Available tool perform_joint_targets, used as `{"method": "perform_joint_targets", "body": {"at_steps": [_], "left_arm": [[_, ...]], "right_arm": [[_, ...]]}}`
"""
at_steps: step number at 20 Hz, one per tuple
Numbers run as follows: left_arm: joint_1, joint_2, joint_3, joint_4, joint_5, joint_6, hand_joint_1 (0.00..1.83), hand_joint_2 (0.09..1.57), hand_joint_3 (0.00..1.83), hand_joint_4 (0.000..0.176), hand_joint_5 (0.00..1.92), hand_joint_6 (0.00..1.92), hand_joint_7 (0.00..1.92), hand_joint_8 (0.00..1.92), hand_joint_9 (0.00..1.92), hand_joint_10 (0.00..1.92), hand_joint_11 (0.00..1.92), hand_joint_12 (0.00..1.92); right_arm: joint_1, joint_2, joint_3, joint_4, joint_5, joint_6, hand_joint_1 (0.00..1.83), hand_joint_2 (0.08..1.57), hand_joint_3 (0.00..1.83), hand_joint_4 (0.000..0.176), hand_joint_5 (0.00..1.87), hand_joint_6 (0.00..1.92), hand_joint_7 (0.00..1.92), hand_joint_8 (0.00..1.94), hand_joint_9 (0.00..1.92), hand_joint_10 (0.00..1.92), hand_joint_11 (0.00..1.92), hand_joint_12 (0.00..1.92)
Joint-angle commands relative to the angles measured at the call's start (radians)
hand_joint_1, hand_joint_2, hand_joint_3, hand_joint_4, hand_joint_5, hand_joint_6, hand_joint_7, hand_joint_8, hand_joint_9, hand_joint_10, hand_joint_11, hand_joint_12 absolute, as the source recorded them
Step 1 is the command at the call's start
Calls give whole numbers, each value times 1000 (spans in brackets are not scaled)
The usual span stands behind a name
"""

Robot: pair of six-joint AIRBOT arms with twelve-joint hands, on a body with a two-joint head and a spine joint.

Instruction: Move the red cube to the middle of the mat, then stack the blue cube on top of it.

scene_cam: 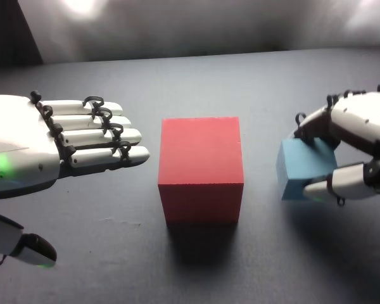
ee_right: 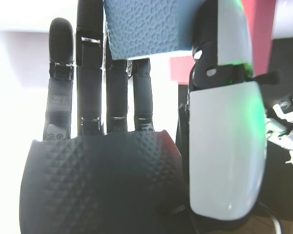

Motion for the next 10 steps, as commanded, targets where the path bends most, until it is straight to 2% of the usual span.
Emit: {"method": "perform_joint_targets", "body": {"at_steps": [1,3,4,6,10], "left_arm": [[-9,13,-2,-41,-71,2,648,955,6,0,0,0,0,0,0,0,0,0],[-16,10,-3,-40,-69,2,682,947,1,0,0,0,0,0,0,0,0,0],[-19,9,-3,-39,-68,2,685,948,2,0,0,0,0,0,0,0,0,0],[-28,6,-4,-36,-67,2,654,955,3,0,0,0,0,0,0,0,0,0],[-36,3,-9,-35,-63,1,705,955,2,0,0,0,0,0,0,0,0,0]], "right_arm": [[17,14,6,-40,51,7,1150,1111,0,0,971,981,978,280,887,301,315,1207],[64,26,21,-91,12,19,1149,1103,0,0,989,954,1058,81,895,296,327,1208],[81,33,26,-123,-1,43,1142,1108,1,0,980,970,1064,55,893,292,321,1206],[148,42,55,-190,-103,125,1125,1122,0,0,953,1015,1056,25,877,284,318,1196],[237,45,78,-193,-177,130,1130,1113,0,0,973,982,1082,22,907,287,356,1172]]}}
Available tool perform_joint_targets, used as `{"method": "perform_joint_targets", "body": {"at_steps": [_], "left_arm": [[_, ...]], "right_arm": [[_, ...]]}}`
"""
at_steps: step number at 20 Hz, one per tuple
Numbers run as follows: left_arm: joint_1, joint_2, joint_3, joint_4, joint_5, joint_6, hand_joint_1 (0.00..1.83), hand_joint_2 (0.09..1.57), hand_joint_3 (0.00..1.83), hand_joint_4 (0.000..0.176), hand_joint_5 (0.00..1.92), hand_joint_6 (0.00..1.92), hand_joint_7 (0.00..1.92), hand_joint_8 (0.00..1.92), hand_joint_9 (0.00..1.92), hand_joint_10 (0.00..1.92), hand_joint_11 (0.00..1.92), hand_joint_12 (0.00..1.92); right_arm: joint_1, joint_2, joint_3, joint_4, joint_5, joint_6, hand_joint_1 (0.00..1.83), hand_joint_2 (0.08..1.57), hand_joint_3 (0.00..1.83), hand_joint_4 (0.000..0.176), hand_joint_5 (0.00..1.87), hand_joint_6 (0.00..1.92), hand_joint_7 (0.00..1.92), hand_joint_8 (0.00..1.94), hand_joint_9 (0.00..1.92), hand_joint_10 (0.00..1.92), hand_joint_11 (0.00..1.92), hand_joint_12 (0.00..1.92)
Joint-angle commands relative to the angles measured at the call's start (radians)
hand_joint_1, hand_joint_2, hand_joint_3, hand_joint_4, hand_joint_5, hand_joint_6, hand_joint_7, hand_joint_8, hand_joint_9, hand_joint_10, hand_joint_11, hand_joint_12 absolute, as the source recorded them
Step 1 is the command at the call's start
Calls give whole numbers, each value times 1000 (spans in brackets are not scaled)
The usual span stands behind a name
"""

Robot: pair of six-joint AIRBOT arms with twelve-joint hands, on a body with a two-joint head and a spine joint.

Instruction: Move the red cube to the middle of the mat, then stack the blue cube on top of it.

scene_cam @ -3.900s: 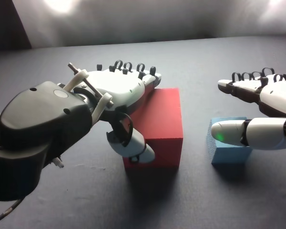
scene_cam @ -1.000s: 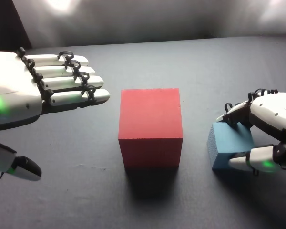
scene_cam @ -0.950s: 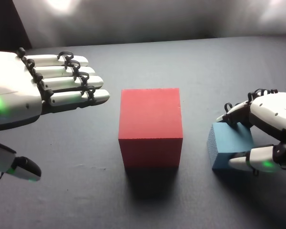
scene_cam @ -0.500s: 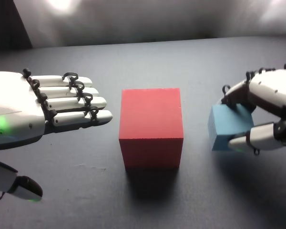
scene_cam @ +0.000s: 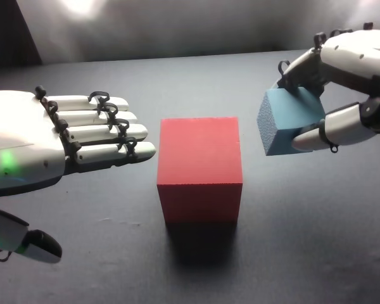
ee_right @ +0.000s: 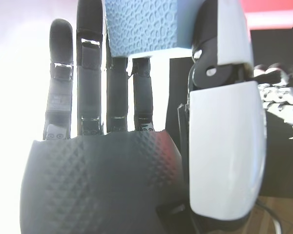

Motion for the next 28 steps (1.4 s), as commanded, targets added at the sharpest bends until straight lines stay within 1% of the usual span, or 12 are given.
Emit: {"method": "perform_joint_targets", "body": {"at_steps": [1,3,5,7,8,9,11,14,16,19,24,28], "left_arm": [[-14,7,-3,-40,-66,-1,694,956,2,0,0,0,0,0,0,0,0,0],[-14,7,-3,-40,-66,-6,701,956,2,0,0,0,0,0,0,0,0,0],[-15,7,-3,-40,-66,-7,675,968,7,0,0,0,0,0,0,0,0,0],[-15,7,-3,-40,-66,-10,690,967,4,0,0,0,0,0,0,0,0,0],[-14,7,-4,-39,-66,-10,650,968,4,0,0,0,0,0,0,0,0,0],[-14,7,-3,-39,-65,-10,674,967,3,0,0,0,0,0,0,0,0,0],[-14,7,-2,-38,-65,-10,648,971,5,0,0,0,0,0,0,0,0,0],[-14,7,-2,-37,-63,-10,637,974,4,0,0,0,0,0,0,0,0,0],[-14,7,-2,-36,-62,-10,660,971,1,0,0,0,0,0,0,0,0,0],[-15,7,-1,-36,-60,-10,671,968,0,0,0,0,0,0,0,0,0,0],[-15,7,-1,-37,-58,-10,720,968,0,0,0,0,0,0,0,0,0,0],[-14,6,4,-37,-58,-10,658,969,0,0,0,0,0,0,0,0,0,0]], "right_arm": [[29,14,5,-18,63,7,1137,1112,0,0,973,980,1090,22,914,287,357,1169],[61,14,22,-52,36,43,1138,1111,0,0,974,980,1098,23,922,288,357,1171],[82,10,45,-188,11,162,1124,1119,1,0,959,1004,1090,15,916,281,346,1181],[84,4,71,-389,7,350,1124,1114,0,0,971,987,1094,12,915,274,333,1197],[83,-3,105,-583,12,619,1112,1113,0,0,973,985,1091,8,915,270,340,1199],[82,-9,129,-679,38,754,1109,1113,0,0,973,985,1094,9,919,270,350,1204],[102,-26,160,-780,63,878,1111,1117,1,0,964,998,1089,5,920,269,345,1209],[146,-56,187,-996,63,1088,1115,1114,0,0,972,986,1102,7,921,273,342,1212],[201,-88,222,-1230,75,1290,1121,1114,0,0,973,984,1102,5,925,276,350,1219],[248,-152,298,-1463,123,1502,1115,1111,0,0,978,977,1113,8,935,281,364,1210],[263,-217,352,-1617,161,1605,1110,1113,0,0,973,986,1105,4,927,291,359,1220],[266,-259,383,-1719,162,1698,1119,1109,0,0,981,972,1103,2,919,306,353,1225]]}}
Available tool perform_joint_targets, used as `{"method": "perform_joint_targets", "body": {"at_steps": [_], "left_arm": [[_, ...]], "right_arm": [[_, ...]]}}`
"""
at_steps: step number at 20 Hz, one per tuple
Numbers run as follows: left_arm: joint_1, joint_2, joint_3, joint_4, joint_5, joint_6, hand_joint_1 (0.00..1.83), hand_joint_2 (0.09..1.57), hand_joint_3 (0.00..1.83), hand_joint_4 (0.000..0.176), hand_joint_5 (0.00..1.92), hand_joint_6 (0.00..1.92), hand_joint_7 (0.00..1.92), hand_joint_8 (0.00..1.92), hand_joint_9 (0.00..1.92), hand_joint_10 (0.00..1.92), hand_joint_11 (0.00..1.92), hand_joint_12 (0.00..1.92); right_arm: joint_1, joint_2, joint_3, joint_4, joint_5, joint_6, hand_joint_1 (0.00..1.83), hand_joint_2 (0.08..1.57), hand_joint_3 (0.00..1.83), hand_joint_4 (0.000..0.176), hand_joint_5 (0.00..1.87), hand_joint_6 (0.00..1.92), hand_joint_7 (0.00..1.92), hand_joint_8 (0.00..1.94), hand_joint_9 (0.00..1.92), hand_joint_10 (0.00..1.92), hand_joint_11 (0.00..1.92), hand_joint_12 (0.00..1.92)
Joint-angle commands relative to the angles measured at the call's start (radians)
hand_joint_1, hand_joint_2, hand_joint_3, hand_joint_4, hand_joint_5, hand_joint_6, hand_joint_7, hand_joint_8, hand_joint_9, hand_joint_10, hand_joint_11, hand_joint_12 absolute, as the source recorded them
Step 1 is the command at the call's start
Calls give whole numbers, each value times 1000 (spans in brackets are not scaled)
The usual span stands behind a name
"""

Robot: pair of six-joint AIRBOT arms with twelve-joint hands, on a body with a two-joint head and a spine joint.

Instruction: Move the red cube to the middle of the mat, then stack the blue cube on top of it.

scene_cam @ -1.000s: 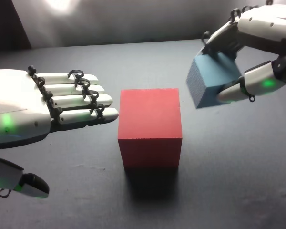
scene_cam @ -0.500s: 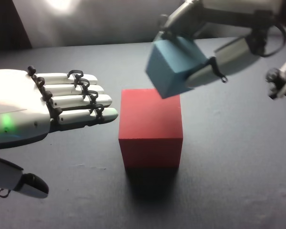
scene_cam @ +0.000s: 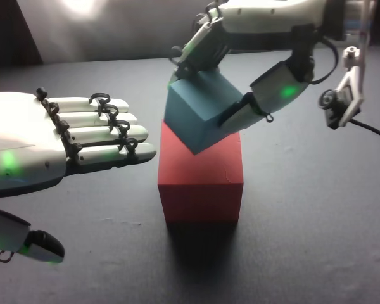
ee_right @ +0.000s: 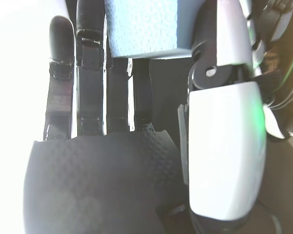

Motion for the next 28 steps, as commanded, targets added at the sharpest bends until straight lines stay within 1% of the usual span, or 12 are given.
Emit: {"method": "perform_joint_targets", "body": {"at_steps": [1,3,4,5,6,9,12,16,21,22,26,28], "left_arm": [[-11,8,7,-43,-64,-3,688,975,2,0,0,0,0,0,0,0,0,0],[-9,8,12,-46,-60,-3,694,967,0,0,0,0,0,0,0,0,0,0],[-9,8,14,-47,-60,-3,648,978,3,0,0,0,0,0,0,0,0,0],[-9,8,17,-47,-60,-3,644,974,2,0,0,0,0,0,0,0,0,0],[-8,8,18,-48,-60,-3,652,980,3,0,0,0,0,0,0,0,0,0],[-6,8,20,-51,-50,-3,639,972,0,0,0,0,0,0,0,0,0,0],[-5,7,22,-51,-46,-3,636,982,4,0,0,0,0,0,0,0,0,0],[-5,7,24,-54,-43,-3,657,975,0,0,0,0,0,0,0,0,0,0],[-7,7,23,-66,-38,-3,631,1007,12,0,0,0,0,0,0,0,0,0],[-7,7,23,-68,-37,-3,575,1013,12,0,0,0,0,0,0,0,0,0],[-9,6,22,-72,-35,-3,579,1014,7,0,0,0,0,0,0,0,0,0],[-9,6,22,-74,-32,-3,603,1015,6,0,0,0,0,0,0,0,0,0]], "right_arm": [[19,9,9,14,61,42,1126,1114,1,0,969,989,1091,1,901,304,337,1229],[24,-4,14,-38,66,61,1125,1114,0,0,970,987,1109,7,914,323,358,1230],[25,-11,20,-68,66,88,1127,1113,0,0,971,985,1113,8,920,328,360,1227],[27,-26,37,-108,72,128,1133,1108,0,0,982,967,1117,8,924,329,372,1216],[27,-43,60,-124,76,140,1106,1118,2,0,961,1004,1096,2,899,324,351,1210],[34,-68,93,-157,90,143,1113,1116,0,0,967,994,1107,5,907,335,356,1225],[39,-74,94,-186,93,149,1113,1106,0,0,988,961,1123,7,929,337,388,1195],[49,-74,95,-229,118,199,1130,1108,0,0,980,972,1108,2,904,328,350,1210],[42,-80,95,-243,116,200,1107,1115,2,0,967,995,1099,0,901,314,361,1205],[37,-81,95,-243,104,199,1118,1112,0,0,975,981,1093,2,898,309,362,1198],[27,-87,96,-244,96,193,1128,1109,0,0,980,972,1111,6,922,309,368,1190],[17,-90,96,-245,77,169,1129,1113,0,0,972,983,1108,4,923,299,372,1188]]}}
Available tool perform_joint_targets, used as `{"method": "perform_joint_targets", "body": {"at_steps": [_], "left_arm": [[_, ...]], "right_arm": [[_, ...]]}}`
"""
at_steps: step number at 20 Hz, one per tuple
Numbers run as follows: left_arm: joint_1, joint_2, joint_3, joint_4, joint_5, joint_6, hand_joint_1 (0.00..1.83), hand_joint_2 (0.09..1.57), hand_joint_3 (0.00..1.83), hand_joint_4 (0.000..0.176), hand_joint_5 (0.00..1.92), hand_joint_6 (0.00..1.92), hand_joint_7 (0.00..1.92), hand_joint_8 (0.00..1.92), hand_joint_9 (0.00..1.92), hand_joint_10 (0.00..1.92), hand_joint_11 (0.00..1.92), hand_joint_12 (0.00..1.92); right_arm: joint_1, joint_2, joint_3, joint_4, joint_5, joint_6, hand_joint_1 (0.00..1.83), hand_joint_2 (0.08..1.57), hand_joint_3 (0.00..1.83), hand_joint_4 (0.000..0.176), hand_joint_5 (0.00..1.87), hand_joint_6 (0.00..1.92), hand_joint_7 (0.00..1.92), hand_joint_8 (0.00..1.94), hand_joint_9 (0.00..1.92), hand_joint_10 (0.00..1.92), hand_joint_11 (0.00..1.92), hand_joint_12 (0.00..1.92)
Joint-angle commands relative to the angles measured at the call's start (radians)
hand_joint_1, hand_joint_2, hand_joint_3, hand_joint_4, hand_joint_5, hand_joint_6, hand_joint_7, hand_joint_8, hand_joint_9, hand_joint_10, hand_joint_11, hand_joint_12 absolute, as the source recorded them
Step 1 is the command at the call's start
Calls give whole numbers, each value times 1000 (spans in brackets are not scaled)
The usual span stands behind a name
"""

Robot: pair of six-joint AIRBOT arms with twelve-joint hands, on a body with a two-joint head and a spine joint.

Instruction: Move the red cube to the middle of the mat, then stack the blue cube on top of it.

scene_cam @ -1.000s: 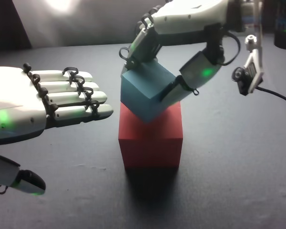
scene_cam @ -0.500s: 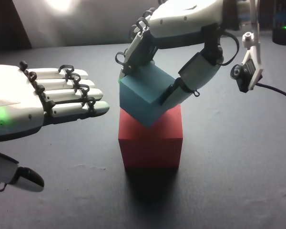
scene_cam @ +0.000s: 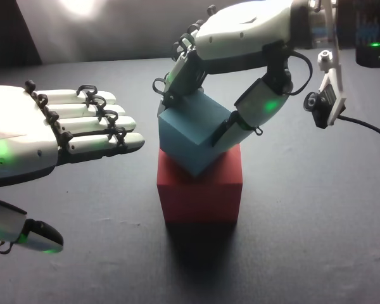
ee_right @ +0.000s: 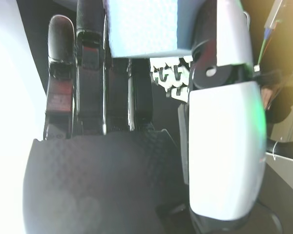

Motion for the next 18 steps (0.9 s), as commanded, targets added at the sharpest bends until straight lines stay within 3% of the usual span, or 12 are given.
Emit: {"method": "perform_joint_targets", "body": {"at_steps": [1,10,11,12,13,18], "left_arm": [[-11,7,3,-41,-62,-1,630,1022,8,0,0,0,0,0,0,0,0,0],[-11,7,4,-43,-57,-1,567,1021,0,0,0,0,0,0,0,0,0,0],[-11,7,4,-44,-57,-1,627,1026,1,0,0,0,0,0,0,0,0,0],[-11,7,3,-44,-57,-1,658,1019,0,0,0,0,0,0,0,0,0,0],[-11,7,3,-45,-57,-1,628,1028,2,0,0,0,0,0,0,0,0,0],[-12,7,2,-46,-56,-1,599,1016,0,0,0,0,0,0,0,0,0,0]], "right_arm": [[-1,8,4,42,8,-8,1119,1113,0,0,972,985,1104,2,923,296,372,1182],[-2,7,6,55,-7,-29,1121,1111,0,0,976,980,1097,3,924,284,369,1201],[-2,7,6,55,-10,-30,1037,1062,0,0,808,507,985,0,826,233,256,1238],[-2,7,6,55,-12,-36,972,1049,0,0,810,236,930,0,788,194,212,1253],[-3,7,6,55,-13,-42,882,1009,0,0,778,100,851,0,737,142,173,1267],[-3,8,6,55,-19,-42,666,898,0,0,398,0,461,0,459,2,0,1151]]}}
